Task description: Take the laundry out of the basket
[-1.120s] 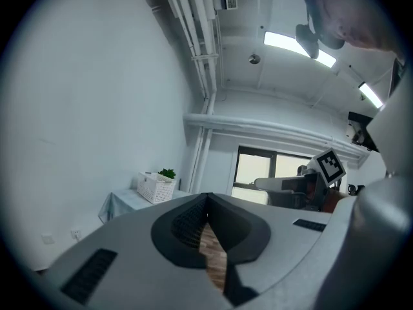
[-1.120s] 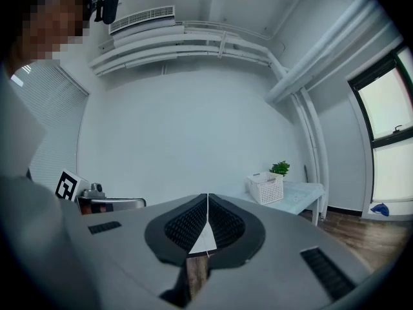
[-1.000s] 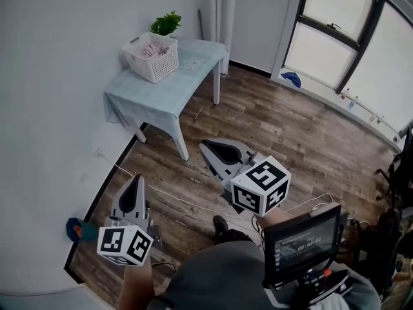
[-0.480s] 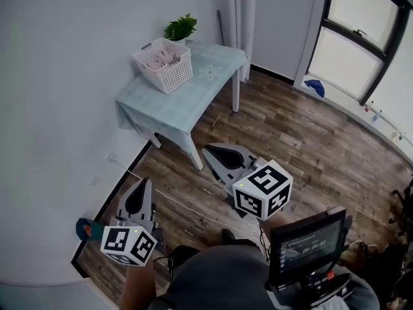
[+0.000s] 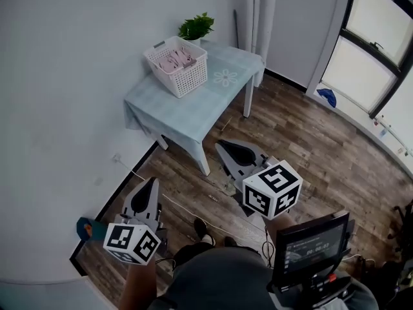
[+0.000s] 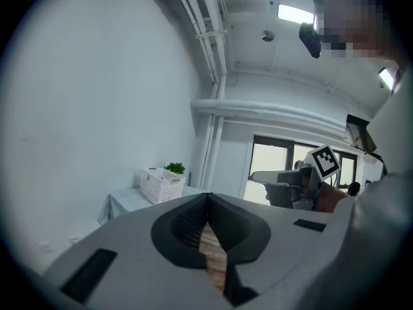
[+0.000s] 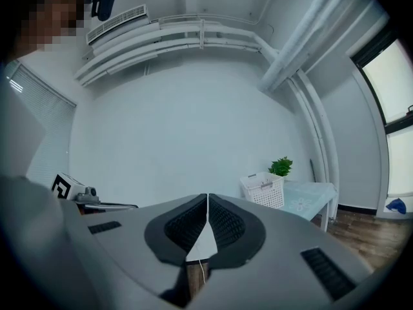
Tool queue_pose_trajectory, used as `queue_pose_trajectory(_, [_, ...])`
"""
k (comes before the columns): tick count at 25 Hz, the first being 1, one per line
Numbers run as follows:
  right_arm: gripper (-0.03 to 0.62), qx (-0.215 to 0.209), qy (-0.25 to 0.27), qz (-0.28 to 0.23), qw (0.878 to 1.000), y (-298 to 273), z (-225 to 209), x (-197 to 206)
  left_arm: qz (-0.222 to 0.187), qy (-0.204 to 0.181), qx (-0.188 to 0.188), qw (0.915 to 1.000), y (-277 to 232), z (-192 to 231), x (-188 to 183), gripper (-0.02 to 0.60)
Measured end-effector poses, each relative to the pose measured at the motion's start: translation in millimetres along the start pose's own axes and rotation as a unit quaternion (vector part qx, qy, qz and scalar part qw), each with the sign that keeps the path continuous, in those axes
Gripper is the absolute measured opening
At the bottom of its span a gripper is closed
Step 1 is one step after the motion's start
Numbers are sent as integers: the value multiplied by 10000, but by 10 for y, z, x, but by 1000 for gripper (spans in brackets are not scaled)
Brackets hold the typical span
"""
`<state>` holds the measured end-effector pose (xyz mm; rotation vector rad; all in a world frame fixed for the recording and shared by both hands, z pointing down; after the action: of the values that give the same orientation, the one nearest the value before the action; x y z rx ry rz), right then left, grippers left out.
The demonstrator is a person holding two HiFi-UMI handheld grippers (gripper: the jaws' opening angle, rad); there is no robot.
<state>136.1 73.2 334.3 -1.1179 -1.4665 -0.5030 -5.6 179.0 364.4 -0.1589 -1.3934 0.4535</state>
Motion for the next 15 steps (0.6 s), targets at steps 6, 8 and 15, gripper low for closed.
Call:
queue_pose_trajectory(6, [18,165,380,39,9991,-572,-18,-336,-194,-17,257,9995,-335,550,-347,9])
queue_pose_trajectory(8, [18,209,495,85,9985,-773,9,-413,-254,-91,296,9992,-391,751,-484,9])
queue_pose_trajectory(15, [18,455,558,327,9969,-1701,-184,-602,-270,-53,589,9979,-946,1563,-732,9])
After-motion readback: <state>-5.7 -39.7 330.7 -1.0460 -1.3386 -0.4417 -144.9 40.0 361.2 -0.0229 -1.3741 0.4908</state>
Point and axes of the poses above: the fingertips, and each gripper's own axes: y backward along the fingers, z to its left, x out of its underside, the point moved 1 cm from there along y, backward along the fingers, and after that the axes turned 12 degrees about z, right-handed, at the moved point
